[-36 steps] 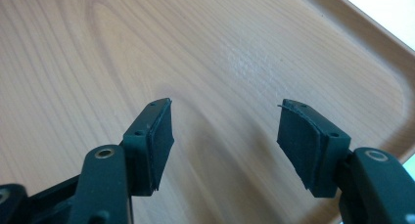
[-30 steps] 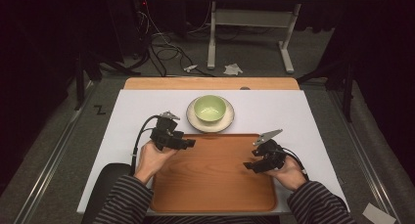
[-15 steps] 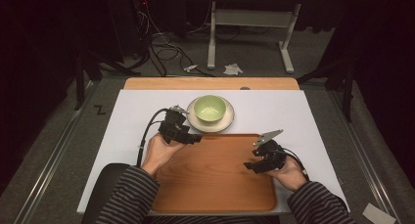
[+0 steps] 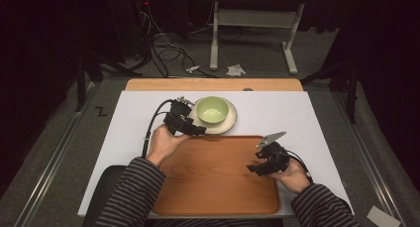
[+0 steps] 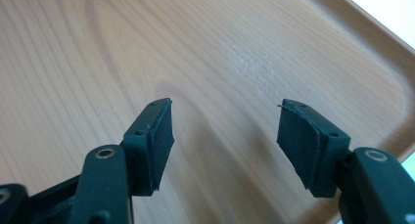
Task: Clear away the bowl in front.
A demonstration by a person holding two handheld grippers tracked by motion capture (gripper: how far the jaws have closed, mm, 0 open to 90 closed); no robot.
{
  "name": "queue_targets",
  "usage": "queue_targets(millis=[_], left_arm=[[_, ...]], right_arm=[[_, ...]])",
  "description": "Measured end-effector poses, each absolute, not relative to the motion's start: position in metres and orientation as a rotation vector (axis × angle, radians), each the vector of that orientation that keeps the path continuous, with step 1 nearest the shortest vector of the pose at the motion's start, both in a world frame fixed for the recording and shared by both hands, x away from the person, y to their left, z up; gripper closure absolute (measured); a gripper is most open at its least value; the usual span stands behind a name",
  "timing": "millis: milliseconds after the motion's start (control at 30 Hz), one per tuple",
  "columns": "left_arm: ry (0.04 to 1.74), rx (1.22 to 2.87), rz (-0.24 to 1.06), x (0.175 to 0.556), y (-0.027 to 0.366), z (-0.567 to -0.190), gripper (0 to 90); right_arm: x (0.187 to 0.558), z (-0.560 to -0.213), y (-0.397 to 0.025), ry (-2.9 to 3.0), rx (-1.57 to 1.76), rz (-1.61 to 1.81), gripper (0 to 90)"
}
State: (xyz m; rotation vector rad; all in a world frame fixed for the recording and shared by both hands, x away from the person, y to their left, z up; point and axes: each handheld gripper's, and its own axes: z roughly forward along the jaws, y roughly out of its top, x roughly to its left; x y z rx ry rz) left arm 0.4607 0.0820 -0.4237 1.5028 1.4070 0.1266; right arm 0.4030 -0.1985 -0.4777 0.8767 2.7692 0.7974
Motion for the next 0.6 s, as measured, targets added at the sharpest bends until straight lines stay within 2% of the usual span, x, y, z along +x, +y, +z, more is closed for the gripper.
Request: queue_targets(millis=[267,600], left_arm=[[1.413,1.506,0.136,0.477,0.079,-0.419,38.9],[1.478,1.524,0.217,0.501,0.074,-0.422,36.3]], right_arm=[[0.403,-0.478,-0.199,2.771,0.874,0.798,39.8],[0.404,-0.477,-0.200,2.770,0.876,0.800,39.8]])
